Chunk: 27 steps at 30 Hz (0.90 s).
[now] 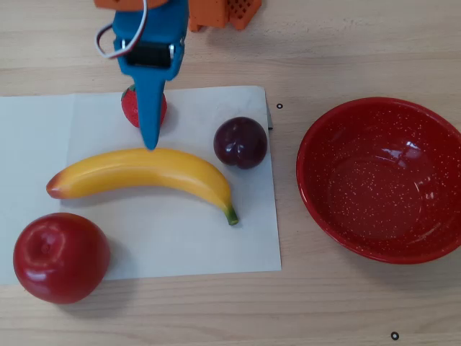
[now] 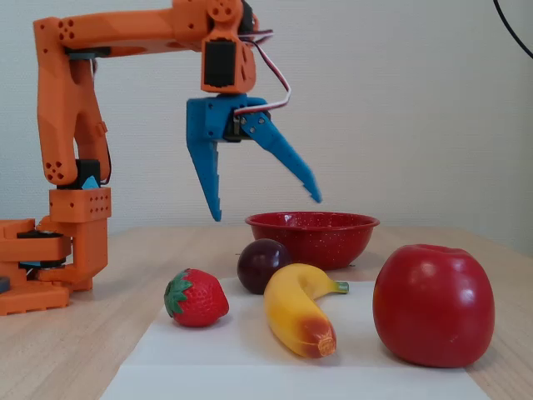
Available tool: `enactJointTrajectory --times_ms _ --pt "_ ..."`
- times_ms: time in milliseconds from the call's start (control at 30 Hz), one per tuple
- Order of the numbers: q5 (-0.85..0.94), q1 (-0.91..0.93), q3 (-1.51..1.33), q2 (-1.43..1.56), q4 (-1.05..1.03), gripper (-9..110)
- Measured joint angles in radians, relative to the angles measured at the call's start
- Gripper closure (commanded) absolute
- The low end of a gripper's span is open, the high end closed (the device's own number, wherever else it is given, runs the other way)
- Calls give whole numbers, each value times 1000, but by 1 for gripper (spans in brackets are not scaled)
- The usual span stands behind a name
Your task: Grasp the banana and put it in the red bowl
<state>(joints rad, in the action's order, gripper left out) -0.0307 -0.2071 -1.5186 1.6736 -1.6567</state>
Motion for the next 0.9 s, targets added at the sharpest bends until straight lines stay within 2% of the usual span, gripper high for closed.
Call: enactJointTrajectory --times_ms 367,900 --pt "-58 -5 77 -196 20 32" --pt "-153 -32 219 -439 126 31"
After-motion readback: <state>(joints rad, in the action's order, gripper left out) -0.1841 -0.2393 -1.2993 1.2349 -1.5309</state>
